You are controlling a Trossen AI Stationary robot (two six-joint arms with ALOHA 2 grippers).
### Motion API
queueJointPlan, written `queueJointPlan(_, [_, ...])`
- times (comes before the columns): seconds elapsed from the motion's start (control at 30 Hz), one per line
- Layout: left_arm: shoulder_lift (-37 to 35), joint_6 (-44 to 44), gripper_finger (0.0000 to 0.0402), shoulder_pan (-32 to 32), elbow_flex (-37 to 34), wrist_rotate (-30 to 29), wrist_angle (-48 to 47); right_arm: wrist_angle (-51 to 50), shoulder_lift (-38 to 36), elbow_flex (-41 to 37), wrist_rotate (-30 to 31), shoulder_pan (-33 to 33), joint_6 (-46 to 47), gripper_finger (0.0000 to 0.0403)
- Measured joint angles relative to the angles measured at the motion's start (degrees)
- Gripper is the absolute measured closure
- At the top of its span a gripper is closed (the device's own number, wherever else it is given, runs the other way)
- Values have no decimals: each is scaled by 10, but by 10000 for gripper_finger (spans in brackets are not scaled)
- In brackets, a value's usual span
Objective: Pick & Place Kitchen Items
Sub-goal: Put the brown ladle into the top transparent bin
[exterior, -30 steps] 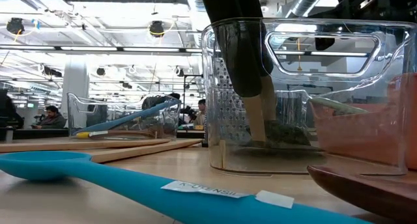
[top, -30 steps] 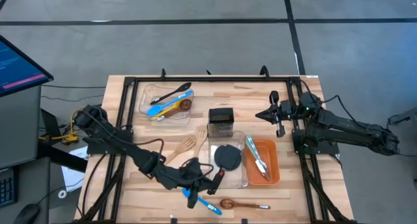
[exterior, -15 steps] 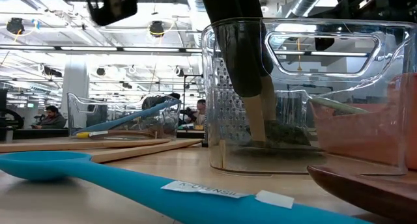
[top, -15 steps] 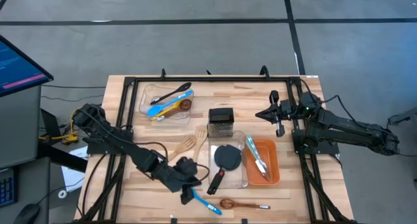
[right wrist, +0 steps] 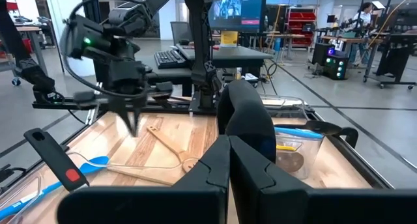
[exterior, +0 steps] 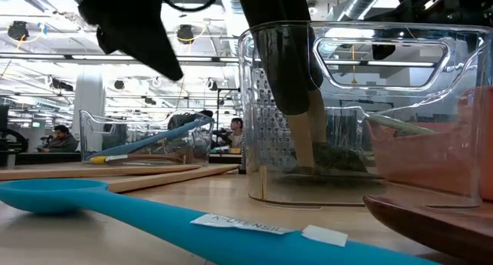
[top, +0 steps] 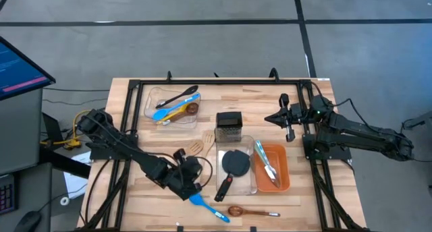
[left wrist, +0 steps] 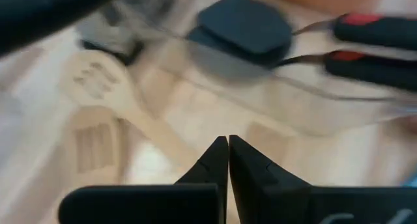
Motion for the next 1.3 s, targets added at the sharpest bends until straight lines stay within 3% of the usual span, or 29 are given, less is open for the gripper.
queueJointPlan(0.13, [18, 47, 400, 17, 0, -11, -30, 0, 0, 0, 0, 0, 0, 403])
queueJointPlan(0.4, [103, 226, 400, 26, 1, 8, -37, 1, 0, 0, 0, 0, 0, 403])
queueJointPlan(0.7, [82, 225, 400, 31, 0, 5, -40, 2, 0, 0, 0, 0, 0, 403])
queueJointPlan(1.03, [84, 206, 398, 83, -56, 5, -37, 2, 0, 0, 0, 0, 0, 403])
queueJointPlan(1.3, [84, 195, 357, 109, -59, 9, -27, 2, 0, 0, 0, 0, -9, 403])
